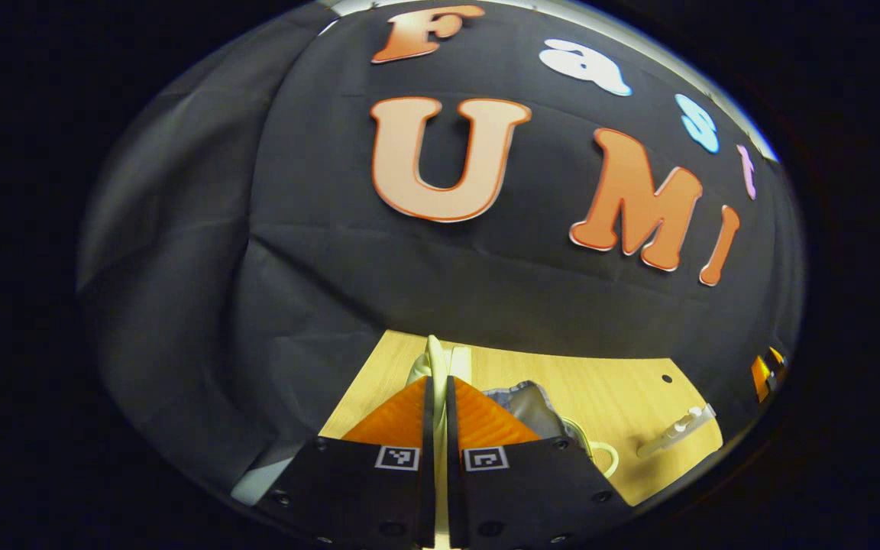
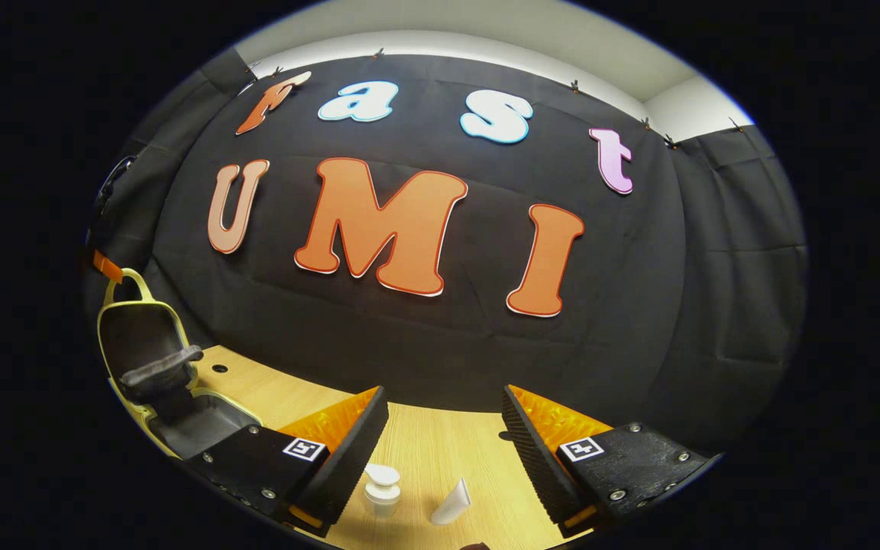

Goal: First open the suitcase, pack the skin care products into it, and then close the suitcase.

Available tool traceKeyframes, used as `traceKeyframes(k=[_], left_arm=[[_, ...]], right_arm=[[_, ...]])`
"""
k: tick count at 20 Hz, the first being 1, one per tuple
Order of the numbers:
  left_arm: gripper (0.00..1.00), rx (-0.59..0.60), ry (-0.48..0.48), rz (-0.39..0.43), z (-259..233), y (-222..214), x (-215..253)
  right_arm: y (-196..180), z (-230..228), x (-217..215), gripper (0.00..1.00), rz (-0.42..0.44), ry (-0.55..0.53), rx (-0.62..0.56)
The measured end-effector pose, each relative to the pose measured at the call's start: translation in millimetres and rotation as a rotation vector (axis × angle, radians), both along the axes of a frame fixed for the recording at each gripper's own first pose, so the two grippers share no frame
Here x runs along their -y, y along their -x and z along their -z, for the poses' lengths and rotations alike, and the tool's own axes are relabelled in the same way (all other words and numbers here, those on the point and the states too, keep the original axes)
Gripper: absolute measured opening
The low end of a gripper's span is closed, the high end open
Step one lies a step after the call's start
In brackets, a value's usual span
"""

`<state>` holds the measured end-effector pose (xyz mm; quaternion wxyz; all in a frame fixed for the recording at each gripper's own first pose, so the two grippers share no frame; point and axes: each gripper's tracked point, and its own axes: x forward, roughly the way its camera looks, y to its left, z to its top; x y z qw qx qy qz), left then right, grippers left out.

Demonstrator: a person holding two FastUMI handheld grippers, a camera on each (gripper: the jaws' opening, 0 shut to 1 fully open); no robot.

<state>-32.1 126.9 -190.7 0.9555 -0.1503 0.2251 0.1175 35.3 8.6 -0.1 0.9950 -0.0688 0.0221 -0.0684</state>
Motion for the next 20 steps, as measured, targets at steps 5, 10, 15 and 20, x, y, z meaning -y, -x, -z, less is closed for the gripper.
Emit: traceKeyframes(k=[5,10,15,20], left_arm=[[0.07,-0.082,0.051,-0.088,37.2,14.9,-39.3],[0.07,-0.201,0.127,-0.160,108.9,22.7,-61.9],[0.07,-0.303,0.161,-0.175,160.2,19.6,-66.6],[0.13,-0.400,0.129,-0.224,194.9,26.5,-66.7]], right_arm=[[3.2,-7.3,-13.4,0.95,0.025,-0.005,0.007],[8.3,-8.4,-26.1,0.96,0.040,-0.030,0.001],[18.0,-8.1,-30.6,0.96,0.061,-0.021,-0.023],[27.3,-3.7,-26.7,0.95,0.081,-0.016,-0.038]])
